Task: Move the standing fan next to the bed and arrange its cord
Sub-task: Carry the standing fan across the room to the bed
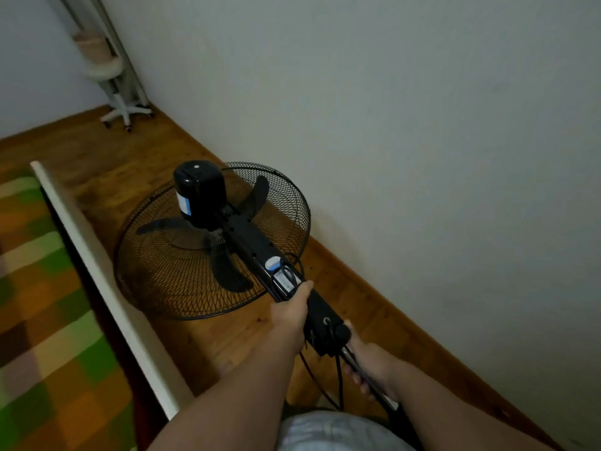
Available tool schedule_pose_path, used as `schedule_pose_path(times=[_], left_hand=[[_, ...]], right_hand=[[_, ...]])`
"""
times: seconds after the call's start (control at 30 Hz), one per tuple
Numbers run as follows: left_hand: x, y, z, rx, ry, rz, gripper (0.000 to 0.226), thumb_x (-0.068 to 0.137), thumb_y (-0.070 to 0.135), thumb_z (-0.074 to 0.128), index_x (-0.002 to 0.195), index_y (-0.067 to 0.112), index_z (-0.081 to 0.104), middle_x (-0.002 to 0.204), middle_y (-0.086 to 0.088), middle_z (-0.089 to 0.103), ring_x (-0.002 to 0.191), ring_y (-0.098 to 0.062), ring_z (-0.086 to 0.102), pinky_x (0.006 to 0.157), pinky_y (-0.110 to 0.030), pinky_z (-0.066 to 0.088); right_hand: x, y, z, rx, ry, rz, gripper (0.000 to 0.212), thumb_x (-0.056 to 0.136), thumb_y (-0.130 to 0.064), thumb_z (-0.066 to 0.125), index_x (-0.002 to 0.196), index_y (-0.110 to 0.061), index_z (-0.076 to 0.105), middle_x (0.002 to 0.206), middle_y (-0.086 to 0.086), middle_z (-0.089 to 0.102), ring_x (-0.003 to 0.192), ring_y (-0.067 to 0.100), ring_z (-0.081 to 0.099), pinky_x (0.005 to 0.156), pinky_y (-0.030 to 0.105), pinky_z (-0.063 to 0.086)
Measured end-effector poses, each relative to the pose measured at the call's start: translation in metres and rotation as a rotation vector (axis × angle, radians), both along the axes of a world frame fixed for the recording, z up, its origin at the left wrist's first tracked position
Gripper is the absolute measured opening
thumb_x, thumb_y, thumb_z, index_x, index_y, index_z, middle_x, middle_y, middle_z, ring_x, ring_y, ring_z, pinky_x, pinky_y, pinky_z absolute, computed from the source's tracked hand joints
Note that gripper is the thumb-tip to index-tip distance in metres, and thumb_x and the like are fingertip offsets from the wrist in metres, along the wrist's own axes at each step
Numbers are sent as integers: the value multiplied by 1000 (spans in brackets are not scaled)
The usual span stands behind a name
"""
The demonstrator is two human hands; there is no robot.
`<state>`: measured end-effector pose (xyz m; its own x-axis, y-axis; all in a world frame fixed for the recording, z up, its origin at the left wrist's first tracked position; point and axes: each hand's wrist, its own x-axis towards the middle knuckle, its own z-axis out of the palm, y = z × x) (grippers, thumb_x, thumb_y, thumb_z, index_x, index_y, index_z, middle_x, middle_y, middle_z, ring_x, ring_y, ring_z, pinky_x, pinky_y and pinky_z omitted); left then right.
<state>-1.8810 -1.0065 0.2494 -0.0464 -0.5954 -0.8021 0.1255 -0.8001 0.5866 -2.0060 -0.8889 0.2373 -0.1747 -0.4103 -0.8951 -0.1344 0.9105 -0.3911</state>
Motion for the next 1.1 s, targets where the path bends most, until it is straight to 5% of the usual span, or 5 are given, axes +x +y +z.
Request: schedule_pose_path(times=[0.13, 0.5, 0.7, 1.1], left_hand=[[7, -21, -1, -4, 10, 82, 69, 74, 34, 87, 129, 12, 53, 108, -11, 67, 93, -29, 67, 85, -43, 56], [54, -126, -13, 4, 10, 187, 64, 74, 34, 87, 127, 12, 57, 112, -12, 69, 99, -33, 67, 96, -50, 55], [105, -217, -17, 8, 4, 230, 67, 70, 38, 88, 123, 13, 55, 103, -9, 68, 88, -28, 68, 77, -40, 55], [173, -343, -8, -60, 21, 290, 74, 69, 36, 89, 130, 12, 55, 113, -11, 68, 98, -33, 68, 93, -50, 57]], right_hand=[[0, -29, 4, 7, -6, 75, 93, 64, -98, 14, 74, -17, 58, 51, -4, 49, 42, 12, 43, 48, 23, 37], [37, -150, 6, 19, 16, 213, 93, 66, -97, 12, 76, -17, 58, 54, -3, 50, 45, 13, 44, 51, 25, 38], [88, -241, 11, -4, 12, 239, 90, 71, -95, 12, 75, -16, 56, 56, -2, 49, 47, 14, 44, 52, 27, 39], [154, -373, 22, -8, 0, 279, 90, 74, -92, 12, 78, -14, 55, 57, -1, 49, 47, 13, 44, 52, 26, 40]])
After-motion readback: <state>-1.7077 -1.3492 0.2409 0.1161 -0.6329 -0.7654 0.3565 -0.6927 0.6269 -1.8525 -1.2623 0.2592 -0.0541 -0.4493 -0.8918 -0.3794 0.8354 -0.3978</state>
